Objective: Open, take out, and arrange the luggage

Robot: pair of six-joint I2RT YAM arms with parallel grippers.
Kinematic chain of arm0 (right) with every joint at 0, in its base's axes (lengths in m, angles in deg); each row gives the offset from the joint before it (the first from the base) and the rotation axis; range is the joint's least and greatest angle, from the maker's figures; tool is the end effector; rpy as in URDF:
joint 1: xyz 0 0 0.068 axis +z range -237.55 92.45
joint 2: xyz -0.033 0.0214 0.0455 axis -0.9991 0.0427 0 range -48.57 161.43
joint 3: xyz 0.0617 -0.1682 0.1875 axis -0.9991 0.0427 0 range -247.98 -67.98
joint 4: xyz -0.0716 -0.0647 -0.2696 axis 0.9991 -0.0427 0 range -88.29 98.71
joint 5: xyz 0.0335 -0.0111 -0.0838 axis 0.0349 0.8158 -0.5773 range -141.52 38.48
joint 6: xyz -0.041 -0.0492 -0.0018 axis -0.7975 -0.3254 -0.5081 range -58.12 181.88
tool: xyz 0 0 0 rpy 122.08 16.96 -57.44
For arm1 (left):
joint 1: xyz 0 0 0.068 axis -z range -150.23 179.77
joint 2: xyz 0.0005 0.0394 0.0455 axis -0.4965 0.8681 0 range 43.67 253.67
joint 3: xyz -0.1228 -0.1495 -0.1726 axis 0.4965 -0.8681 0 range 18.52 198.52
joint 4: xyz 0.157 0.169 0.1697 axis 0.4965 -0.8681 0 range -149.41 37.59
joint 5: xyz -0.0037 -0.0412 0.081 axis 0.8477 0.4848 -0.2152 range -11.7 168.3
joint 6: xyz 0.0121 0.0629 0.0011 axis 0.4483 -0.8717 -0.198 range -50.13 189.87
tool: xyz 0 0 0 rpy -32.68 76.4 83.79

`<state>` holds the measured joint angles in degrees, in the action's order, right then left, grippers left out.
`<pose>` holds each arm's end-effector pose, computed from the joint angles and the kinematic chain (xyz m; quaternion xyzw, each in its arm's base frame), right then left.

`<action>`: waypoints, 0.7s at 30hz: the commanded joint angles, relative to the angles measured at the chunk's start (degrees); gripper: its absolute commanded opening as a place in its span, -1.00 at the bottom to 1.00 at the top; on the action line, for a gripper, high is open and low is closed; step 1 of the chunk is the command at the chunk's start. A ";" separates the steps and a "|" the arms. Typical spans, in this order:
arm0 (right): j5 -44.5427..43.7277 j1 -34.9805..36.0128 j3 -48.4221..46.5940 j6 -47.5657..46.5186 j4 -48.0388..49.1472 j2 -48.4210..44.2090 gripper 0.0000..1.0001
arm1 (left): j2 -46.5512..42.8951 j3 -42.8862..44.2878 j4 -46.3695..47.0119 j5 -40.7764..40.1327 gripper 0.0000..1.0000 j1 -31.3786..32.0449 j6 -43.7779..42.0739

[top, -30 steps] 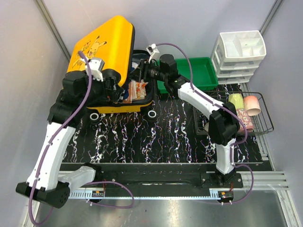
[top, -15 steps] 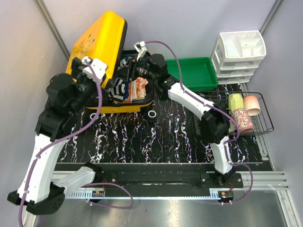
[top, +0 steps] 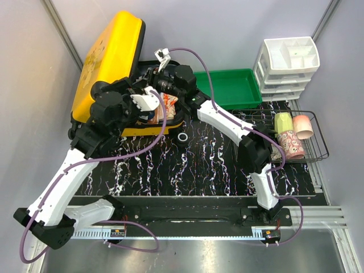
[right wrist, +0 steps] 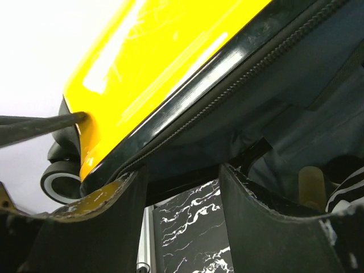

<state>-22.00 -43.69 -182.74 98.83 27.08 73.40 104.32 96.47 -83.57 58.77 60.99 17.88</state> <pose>0.3755 0.3946 0.3736 -0.2335 0.6010 0.6075 0.4639 0.2276 -0.1186 0.4405 0.4369 0.6495 0.2409 0.5737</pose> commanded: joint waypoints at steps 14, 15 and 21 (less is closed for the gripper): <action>-5.17 -2.19 8.30 -10.12 0.53 -7.71 0.43 | -0.79 -15.38 34.39 -18.18 -0.84 -13.09 -31.24; -6.13 -2.80 9.46 -11.71 -2.43 -9.19 0.44 | -0.53 -14.85 34.84 -17.39 -0.96 -14.25 -31.25; -10.80 -8.95 16.66 -21.13 -15.11 -12.72 0.57 | 3.51 -10.28 39.59 -12.13 -1.00 -24.44 -30.02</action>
<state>-28.63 -48.31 -170.13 85.32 19.37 66.19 104.80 83.66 -41.45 44.85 40.66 -12.19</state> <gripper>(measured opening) 0.781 0.136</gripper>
